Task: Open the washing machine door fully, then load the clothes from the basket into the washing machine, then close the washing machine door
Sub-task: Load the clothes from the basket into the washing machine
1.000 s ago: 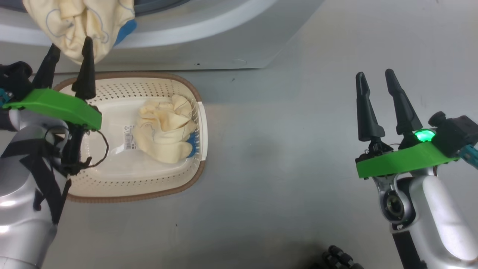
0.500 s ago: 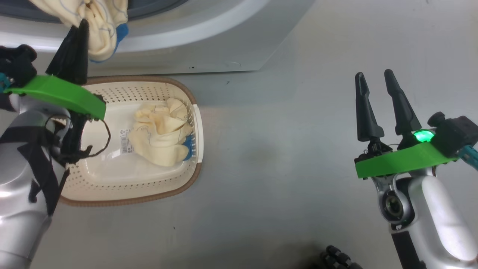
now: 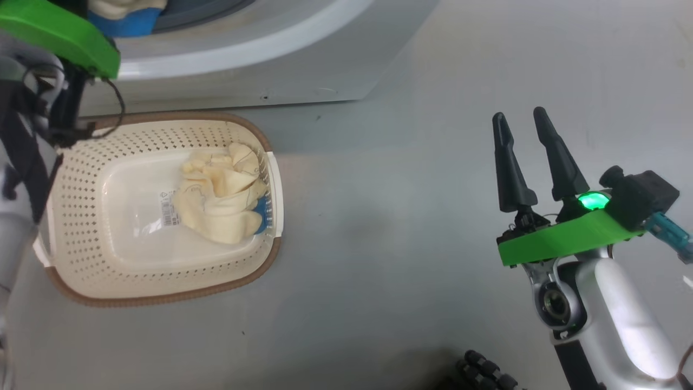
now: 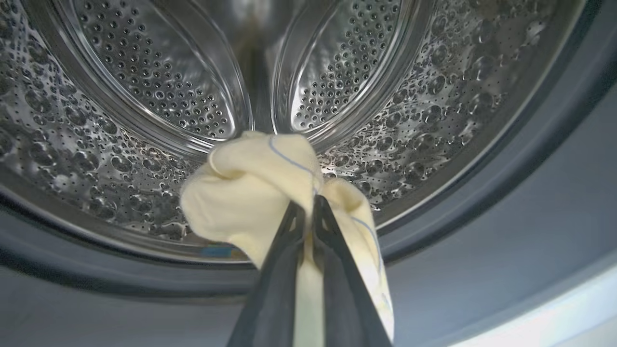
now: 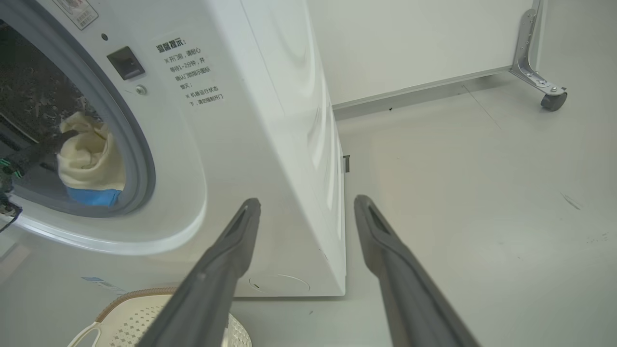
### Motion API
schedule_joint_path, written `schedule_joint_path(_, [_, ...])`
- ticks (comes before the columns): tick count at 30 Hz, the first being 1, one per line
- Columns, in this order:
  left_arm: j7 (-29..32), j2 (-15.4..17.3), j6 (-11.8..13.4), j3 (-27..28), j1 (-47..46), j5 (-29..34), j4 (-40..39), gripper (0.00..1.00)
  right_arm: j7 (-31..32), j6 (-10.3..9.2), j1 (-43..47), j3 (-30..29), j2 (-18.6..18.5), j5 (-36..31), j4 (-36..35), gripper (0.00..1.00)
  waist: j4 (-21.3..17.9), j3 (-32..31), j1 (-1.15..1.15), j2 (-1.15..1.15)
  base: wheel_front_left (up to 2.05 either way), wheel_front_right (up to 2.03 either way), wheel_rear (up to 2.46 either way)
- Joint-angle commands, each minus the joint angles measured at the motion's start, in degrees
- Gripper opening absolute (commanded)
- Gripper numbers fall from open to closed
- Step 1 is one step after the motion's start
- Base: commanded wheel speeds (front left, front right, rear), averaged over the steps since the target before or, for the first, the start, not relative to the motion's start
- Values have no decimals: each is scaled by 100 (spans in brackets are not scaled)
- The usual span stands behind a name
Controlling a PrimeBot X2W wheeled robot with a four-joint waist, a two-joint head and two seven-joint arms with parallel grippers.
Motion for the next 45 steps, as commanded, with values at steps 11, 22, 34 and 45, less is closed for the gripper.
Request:
schedule_joint_path(11, [-37,326,265,916,-897,899,117,0,-38,10,-23,293,13,294,-205,100,-494,175,0,0,0,0,0])
schedule_joint_path(22, [-37,126,31,696,-811,1199,1379,0,-38,10,29,342,13,397,-230,100,-645,125,0,0,0,0,0])
schedule_joint_path(34, [67,-58,4,154,-881,784,1839,100,-38,10,31,320,14,379,-210,100,-507,-71,0,0,0,0,0])
schedule_joint_path(45, [-34,-109,3,92,-501,363,1486,100,-38,10,79,245,14,257,-129,100,-317,-412,0,0,0,0,0])
